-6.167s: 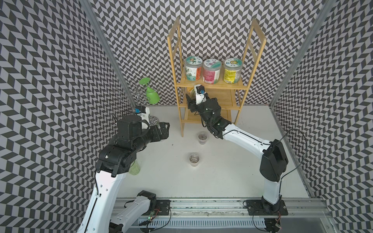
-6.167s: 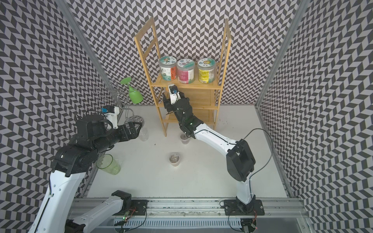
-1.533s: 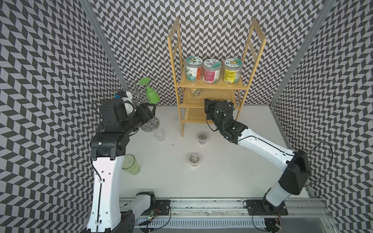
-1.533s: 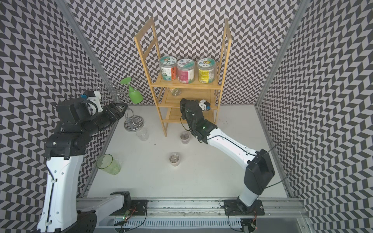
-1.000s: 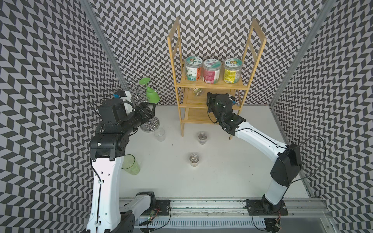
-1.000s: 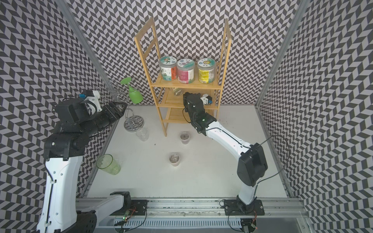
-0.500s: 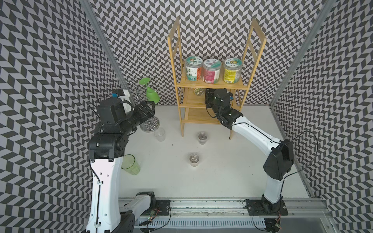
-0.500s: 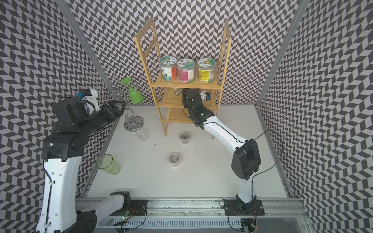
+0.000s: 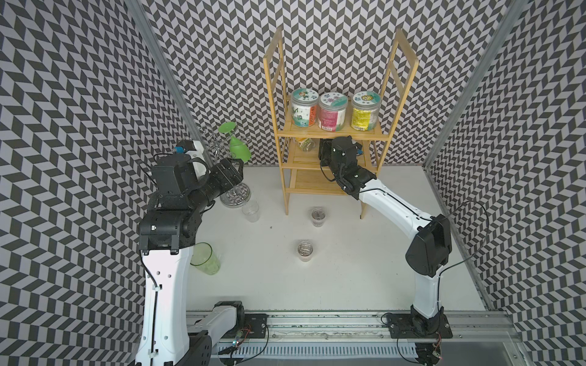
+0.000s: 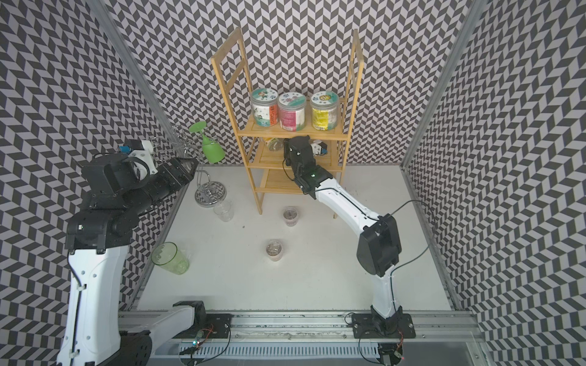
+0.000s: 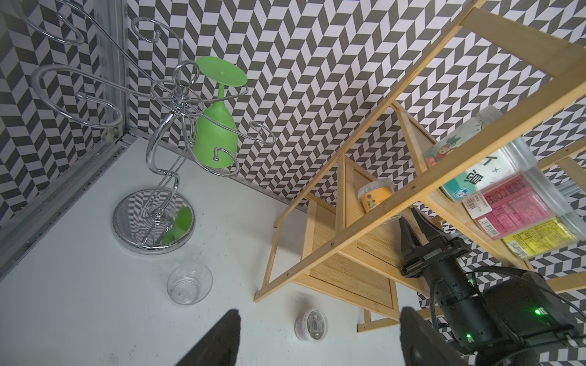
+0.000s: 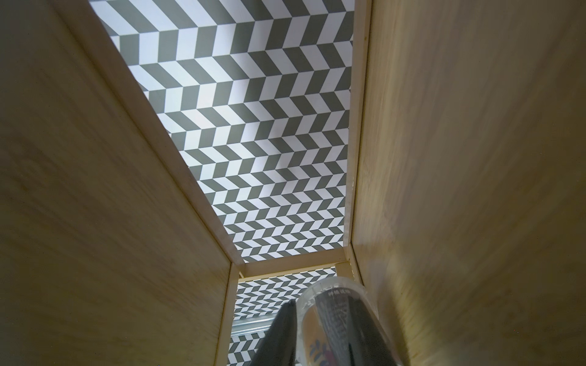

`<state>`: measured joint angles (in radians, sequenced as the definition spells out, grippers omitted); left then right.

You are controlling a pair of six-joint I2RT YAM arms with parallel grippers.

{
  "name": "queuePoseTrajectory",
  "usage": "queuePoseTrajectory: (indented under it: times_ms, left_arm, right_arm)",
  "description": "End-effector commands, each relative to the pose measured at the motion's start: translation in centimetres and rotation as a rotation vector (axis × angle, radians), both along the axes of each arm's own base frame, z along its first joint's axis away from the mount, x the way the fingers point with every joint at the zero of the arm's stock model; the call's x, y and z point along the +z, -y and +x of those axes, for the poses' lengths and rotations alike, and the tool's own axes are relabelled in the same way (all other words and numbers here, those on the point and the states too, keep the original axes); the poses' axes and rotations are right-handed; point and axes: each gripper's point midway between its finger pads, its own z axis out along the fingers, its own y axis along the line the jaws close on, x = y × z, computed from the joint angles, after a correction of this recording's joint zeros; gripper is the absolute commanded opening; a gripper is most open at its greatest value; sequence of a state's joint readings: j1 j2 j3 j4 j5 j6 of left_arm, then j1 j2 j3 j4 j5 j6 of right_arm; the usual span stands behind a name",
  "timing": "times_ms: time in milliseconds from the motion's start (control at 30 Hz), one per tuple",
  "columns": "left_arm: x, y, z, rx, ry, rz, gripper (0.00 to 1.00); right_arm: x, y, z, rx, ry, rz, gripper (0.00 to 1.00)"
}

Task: Place the seed container on the shelf
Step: Adjust the seed jar on the shelf.

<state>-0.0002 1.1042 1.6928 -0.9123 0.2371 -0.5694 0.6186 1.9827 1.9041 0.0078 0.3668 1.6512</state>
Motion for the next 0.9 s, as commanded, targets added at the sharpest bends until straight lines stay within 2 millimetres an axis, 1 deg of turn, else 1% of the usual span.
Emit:
queuePoseTrajectory:
  times_ms: [0,167,267,367,467,600,733,867]
  left_arm:
    - [1.5,-0.1,-0.8,0.003,0.054,0.02,0.8]
    - [1.6,-0.1,-0.8,0.002,0.058,0.022,0.81]
    - [1.7,-0.1,-0.7,0.004,0.06,0.023,0.81]
    - [1.7,-0.2,-0.7,0.005,0.062,0.027,0.82]
    - [1.7,-0.2,-0.7,0.008,0.061,0.03,0.82]
    - [1.7,-0.3,-0.7,0.009,0.061,0.03,0.82]
    - [1.6,-0.3,-0.7,0.01,0.06,0.03,0.82]
    - [1.5,-0.2,-0.7,0.008,0.058,0.029,0.82]
  right_arm:
    - [-1.5,0.0,1.3,-0.024,-0.014,-0.005,0.3]
    - [-2.8,-1.7,1.8,0.025,-0.027,0.001,0.3]
    - [-3.0,-2.9,1.9,0.061,-0.017,0.007,0.3]
    - [-2.9,-4.0,1.9,0.103,0.0,0.016,0.3]
    - [-2.6,-5.2,1.5,0.154,0.014,0.025,0.3]
    - [-2.0,-6.7,0.5,0.217,0.031,0.038,0.3]
    - [-1.5,-7.4,-0.5,0.255,0.036,0.05,0.3]
    - [-0.9,-7.1,-1.2,0.255,0.038,0.053,0.31]
